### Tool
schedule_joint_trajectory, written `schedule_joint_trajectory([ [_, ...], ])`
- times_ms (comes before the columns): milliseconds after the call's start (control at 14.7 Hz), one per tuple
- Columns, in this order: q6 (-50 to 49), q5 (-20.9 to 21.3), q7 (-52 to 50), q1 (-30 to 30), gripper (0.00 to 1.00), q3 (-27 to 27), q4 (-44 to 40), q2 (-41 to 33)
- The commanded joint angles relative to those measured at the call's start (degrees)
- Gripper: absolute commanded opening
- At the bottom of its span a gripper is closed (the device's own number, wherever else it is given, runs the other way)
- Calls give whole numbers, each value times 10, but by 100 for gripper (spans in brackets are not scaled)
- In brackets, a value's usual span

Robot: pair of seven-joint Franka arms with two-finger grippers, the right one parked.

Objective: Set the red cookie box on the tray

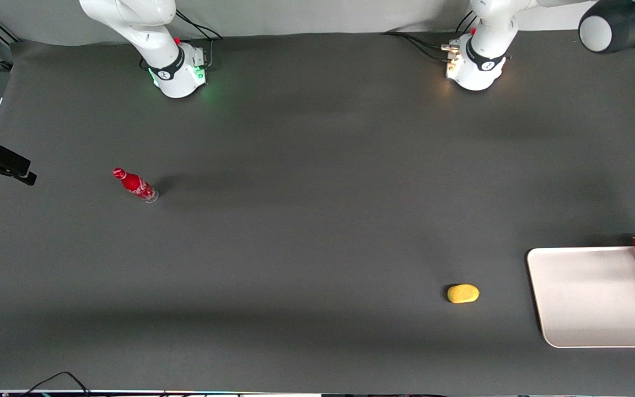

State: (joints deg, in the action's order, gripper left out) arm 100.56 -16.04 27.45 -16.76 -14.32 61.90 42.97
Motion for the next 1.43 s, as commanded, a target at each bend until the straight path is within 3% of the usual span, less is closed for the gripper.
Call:
schedule_joint_trajectory([
  [0,-57,23,-63,37,100,-2,110,-115],
  [205,-50,95,-68,78,100,27,202,-230],
  [477,-27,108,-118,95,100,74,304,-350],
  [614,-24,144,-177,96,100,127,339,-397],
  [955,17,146,-214,95,100,181,447,-502],
  [1364,2,146,-214,94,100,202,457,-541],
])
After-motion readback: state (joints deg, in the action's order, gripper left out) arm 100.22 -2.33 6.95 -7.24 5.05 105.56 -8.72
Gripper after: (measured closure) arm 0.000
